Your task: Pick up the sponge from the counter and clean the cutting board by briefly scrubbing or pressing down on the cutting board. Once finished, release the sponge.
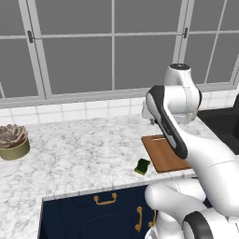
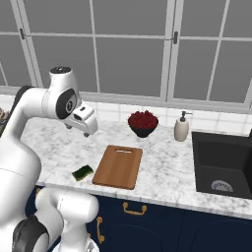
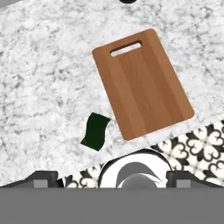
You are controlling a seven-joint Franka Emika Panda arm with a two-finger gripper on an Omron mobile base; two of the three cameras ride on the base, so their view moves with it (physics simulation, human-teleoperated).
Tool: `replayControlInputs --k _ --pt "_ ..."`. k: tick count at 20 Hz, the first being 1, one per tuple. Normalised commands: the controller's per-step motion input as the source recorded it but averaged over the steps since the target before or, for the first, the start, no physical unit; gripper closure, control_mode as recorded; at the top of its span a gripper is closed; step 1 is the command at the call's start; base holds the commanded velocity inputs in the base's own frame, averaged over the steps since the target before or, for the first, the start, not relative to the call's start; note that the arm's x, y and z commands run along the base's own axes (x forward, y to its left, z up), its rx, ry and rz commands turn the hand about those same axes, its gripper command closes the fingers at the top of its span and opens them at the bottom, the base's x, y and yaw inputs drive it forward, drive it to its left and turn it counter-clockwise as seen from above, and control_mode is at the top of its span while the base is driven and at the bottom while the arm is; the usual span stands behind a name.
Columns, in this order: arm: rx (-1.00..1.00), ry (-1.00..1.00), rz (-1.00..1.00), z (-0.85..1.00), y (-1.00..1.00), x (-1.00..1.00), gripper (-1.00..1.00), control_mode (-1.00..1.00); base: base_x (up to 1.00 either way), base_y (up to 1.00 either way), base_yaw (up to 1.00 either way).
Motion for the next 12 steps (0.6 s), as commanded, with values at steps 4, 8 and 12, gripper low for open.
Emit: replayControlInputs --k 4,8,12 --pt "0.05 0.1 -0.05 -0.66 0.03 0.0 -1.0 -1.0 0.0 0.0 0.0" --pt "0.0 0.06 -0.03 -0.64 0.13 0.0 -1.0 -1.0 0.0 0.0 0.0" --pt "0.04 0.05 -0.04 -0.63 0.05 0.0 -1.0 -1.0 0.0 0.0 0.0"
